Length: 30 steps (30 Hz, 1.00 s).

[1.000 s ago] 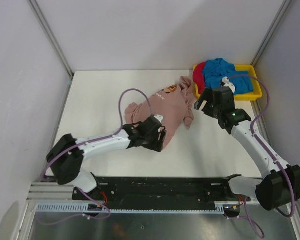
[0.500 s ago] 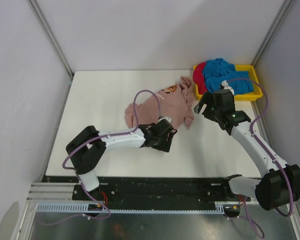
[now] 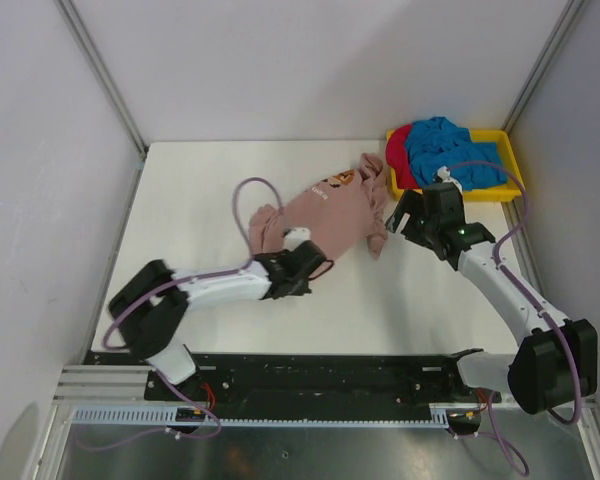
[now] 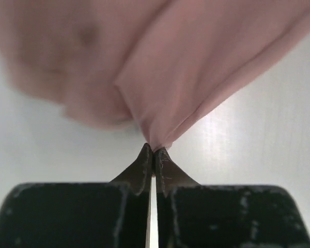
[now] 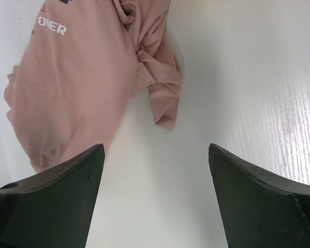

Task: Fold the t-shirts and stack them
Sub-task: Move the tshirt to the center of the board, then flatten out the tshirt

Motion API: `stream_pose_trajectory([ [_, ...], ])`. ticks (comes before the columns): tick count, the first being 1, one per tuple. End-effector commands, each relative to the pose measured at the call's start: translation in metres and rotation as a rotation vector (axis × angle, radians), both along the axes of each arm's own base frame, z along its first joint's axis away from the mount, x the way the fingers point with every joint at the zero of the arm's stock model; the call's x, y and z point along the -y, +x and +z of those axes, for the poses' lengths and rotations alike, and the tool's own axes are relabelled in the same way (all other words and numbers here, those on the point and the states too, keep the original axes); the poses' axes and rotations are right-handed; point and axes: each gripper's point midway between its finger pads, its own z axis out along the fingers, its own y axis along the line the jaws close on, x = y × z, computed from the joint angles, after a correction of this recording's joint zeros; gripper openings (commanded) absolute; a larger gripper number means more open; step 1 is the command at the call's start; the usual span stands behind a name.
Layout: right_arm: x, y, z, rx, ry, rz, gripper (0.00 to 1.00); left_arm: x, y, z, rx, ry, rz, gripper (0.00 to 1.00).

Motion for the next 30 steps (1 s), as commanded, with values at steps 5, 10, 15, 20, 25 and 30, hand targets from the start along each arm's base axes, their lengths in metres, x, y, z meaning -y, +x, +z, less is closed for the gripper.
stream_pose_trajectory([
  [5, -0.007, 0.011, -0.015, -0.008, 0.017, 0.016, 0.85, -0.168, 0.034, 0.080, 0.260, -0.055, 0.560, 0.00],
  [10, -0.021, 0.020, -0.028, -0.027, 0.048, 0.033, 0.83, -0.231, 0.038, 0.094, 0.301, -0.061, 0.746, 0.00],
  [15, -0.038, 0.027, -0.043, -0.040, 0.059, 0.061, 0.78, -0.251, 0.042, 0.097, 0.294, -0.060, 0.811, 0.00],
  [20, -0.056, 0.044, -0.048, -0.012, 0.066, 0.095, 0.69, -0.266, 0.046, 0.100, 0.293, -0.049, 0.849, 0.00],
  [25, -0.079, 0.066, -0.051, 0.015, -0.001, 0.139, 0.64, -0.274, 0.048, 0.099, 0.282, -0.043, 0.861, 0.00],
  [30, -0.082, 0.095, -0.050, 0.047, -0.082, 0.116, 0.63, -0.277, 0.047, 0.097, 0.272, -0.037, 0.862, 0.00],
])
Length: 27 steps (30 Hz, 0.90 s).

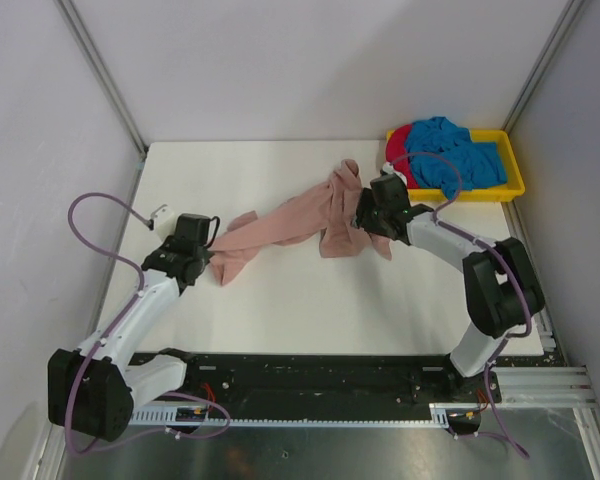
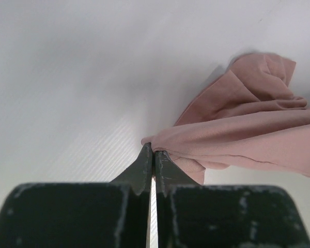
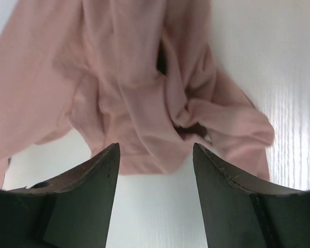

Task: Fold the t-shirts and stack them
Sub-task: Flatten out the tshirt

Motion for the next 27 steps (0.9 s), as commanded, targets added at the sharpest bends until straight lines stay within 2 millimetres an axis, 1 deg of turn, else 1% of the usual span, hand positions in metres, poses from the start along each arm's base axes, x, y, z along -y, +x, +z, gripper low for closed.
stream_pose_trajectory([
  [1, -0.004, 0.046, 0.031, 0.152, -0.062, -0.024, 0.63, -0.007, 0.005, 0.010, 0.018, 0.022, 0.007, 0.00],
  [5, -0.003, 0.073, 0.031, 0.185, -0.105, -0.038, 0.63, -0.010, 0.004, 0.009, 0.011, 0.022, 0.008, 0.00],
  [9, -0.001, 0.097, 0.023, 0.183, -0.085, -0.040, 0.62, -0.011, 0.006, 0.009, 0.004, 0.024, 0.001, 0.00],
  [12, -0.002, 0.111, 0.016, 0.184, -0.065, -0.034, 0.61, -0.012, 0.007, 0.011, 0.006, 0.024, -0.002, 0.00],
  [15, -0.005, 0.122, 0.011, 0.188, -0.060, -0.020, 0.61, -0.012, 0.008, 0.011, 0.004, 0.024, -0.002, 0.00],
  [19, -0.009, 0.135, 0.010, 0.201, -0.064, -0.010, 0.60, -0.012, 0.009, 0.009, -0.004, 0.021, -0.002, 0.00],
  [27, -0.011, 0.153, 0.016, 0.211, -0.046, -0.016, 0.59, -0.013, 0.009, 0.010, -0.004, 0.022, -0.001, 0.00],
])
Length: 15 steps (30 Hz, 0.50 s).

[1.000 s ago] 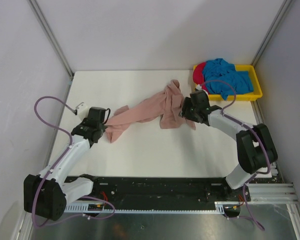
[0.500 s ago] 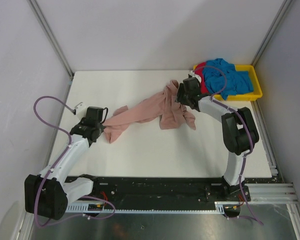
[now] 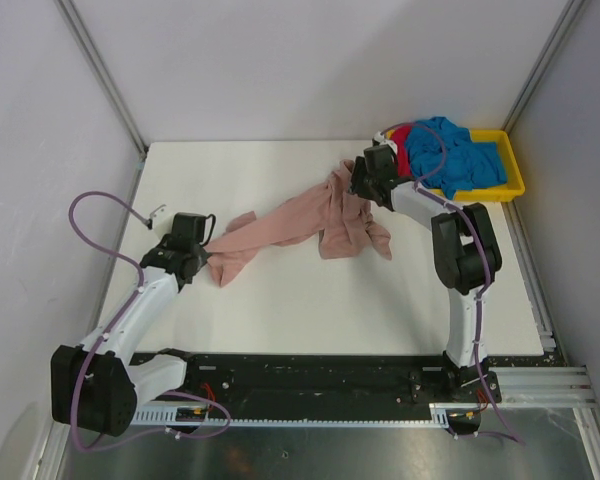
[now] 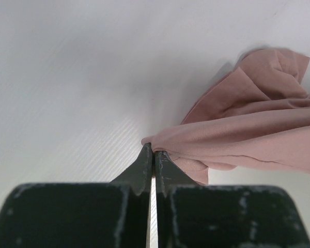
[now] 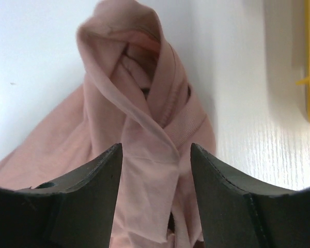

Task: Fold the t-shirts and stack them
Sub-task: Flatten out the tshirt

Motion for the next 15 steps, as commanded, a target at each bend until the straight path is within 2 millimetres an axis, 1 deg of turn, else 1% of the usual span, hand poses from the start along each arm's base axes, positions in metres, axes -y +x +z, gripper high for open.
stream_pose_trajectory([
  [1, -0.007, 0.023, 0.025, 0.067, 0.035, 0.008, 0.59, -0.005, 0.010, 0.018, 0.042, 0.017, 0.010, 0.00],
  [6, -0.008, 0.025, 0.020, 0.041, 0.055, 0.001, 0.56, -0.006, 0.011, 0.020, 0.046, 0.018, 0.011, 0.00],
  [12, 0.005, 0.024, 0.016, 0.015, 0.051, -0.035, 0.55, -0.007, 0.011, 0.022, 0.052, 0.018, 0.008, 0.00],
  [15, 0.004, 0.024, 0.014, 0.007, 0.060, -0.032, 0.55, -0.007, 0.010, 0.023, 0.055, 0.017, 0.007, 0.00],
])
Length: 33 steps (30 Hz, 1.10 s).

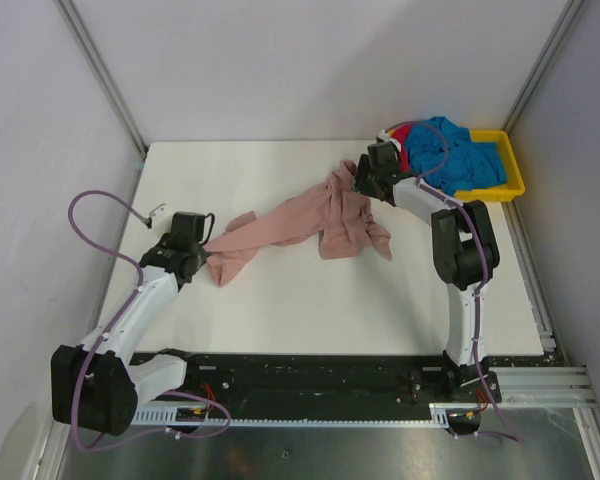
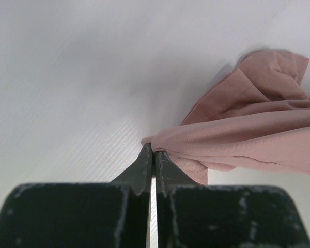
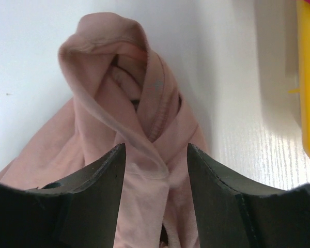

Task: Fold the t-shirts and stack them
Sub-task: Flatten out the tshirt

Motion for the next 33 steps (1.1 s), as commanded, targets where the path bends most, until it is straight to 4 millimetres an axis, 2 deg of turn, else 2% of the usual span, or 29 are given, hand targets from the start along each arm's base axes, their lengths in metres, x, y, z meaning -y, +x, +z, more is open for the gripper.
stream_pose_trajectory([
  [1, 0.000, 0.010, 0.013, 0.021, 0.031, -0.014, 0.55, -0.005, 0.009, 0.022, 0.056, 0.014, 0.007, 0.00],
  [11, -0.015, 0.008, 0.009, -0.006, 0.078, 0.010, 0.48, -0.006, 0.009, 0.024, 0.064, 0.012, 0.011, 0.00],
  [18, -0.015, 0.007, 0.013, -0.014, 0.094, 0.007, 0.45, -0.006, 0.010, 0.026, 0.070, 0.011, 0.011, 0.00],
  [20, -0.015, 0.008, 0.017, -0.009, 0.097, 0.007, 0.37, -0.006, 0.010, 0.027, 0.073, 0.012, 0.010, 0.00],
  [25, -0.018, 0.008, 0.028, -0.006, 0.108, 0.018, 0.06, -0.007, 0.012, 0.031, 0.081, 0.018, 0.012, 0.00],
  [29, -0.016, 0.006, 0.038, -0.009, 0.098, 0.017, 0.00, -0.008, 0.014, 0.034, 0.086, 0.018, 0.013, 0.00],
  [31, -0.011, 0.005, 0.053, 0.005, 0.096, 0.008, 0.00, -0.008, 0.015, 0.037, 0.092, 0.022, 0.011, 0.00],
  [33, -0.006, 0.003, 0.078, 0.033, 0.096, -0.005, 0.00, -0.009, 0.019, 0.046, 0.111, 0.032, 0.013, 0.00],
])
